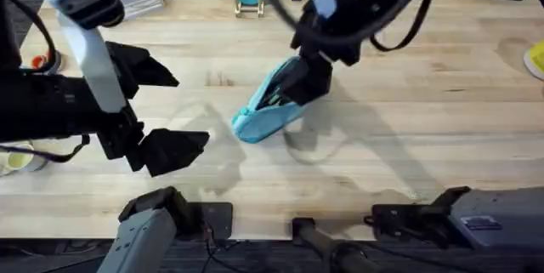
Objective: Unzip the bag, pick up the pens from the table one at a time and place them inside, then zip the bag closed.
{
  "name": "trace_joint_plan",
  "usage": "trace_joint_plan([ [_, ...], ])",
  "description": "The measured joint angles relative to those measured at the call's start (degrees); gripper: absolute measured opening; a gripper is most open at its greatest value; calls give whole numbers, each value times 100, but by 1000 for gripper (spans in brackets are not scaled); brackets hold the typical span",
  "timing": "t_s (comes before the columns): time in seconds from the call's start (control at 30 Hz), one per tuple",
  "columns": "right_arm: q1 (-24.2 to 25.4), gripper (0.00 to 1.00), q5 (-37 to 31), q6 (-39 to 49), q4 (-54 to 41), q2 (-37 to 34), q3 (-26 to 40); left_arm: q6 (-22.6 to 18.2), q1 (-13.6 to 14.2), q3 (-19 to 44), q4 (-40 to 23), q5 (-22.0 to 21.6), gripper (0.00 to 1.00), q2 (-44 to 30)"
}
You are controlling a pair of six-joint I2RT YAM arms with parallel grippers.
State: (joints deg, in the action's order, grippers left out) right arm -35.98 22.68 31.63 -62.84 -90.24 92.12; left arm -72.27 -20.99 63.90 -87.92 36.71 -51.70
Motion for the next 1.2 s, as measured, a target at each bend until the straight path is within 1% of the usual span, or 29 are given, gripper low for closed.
trace_joint_plan([
  [0.13,-312,995,-22,303,65,0,0,0,0,0,5,0,989,0],
  [0.33,-562,995,-42,487,234,-198,0,0,0,0,7,0,988,0],
  [0.53,-661,995,-68,510,454,-597,-13,0,0,0,7,0,988,0],
  [0.77,-709,996,-81,528,476,-625,-17,0,0,0,7,0,989,0],
  [0.93,-861,995,-79,526,501,-625,-17,0,0,0,7,0,988,0],
  [1.07,-989,995,-76,445,884,-625,-137,0,0,0,7,0,989,0],
  [1.2,-1004,995,-76,278,1274,-625,-468,0,0,0,7,0,989,0],
])
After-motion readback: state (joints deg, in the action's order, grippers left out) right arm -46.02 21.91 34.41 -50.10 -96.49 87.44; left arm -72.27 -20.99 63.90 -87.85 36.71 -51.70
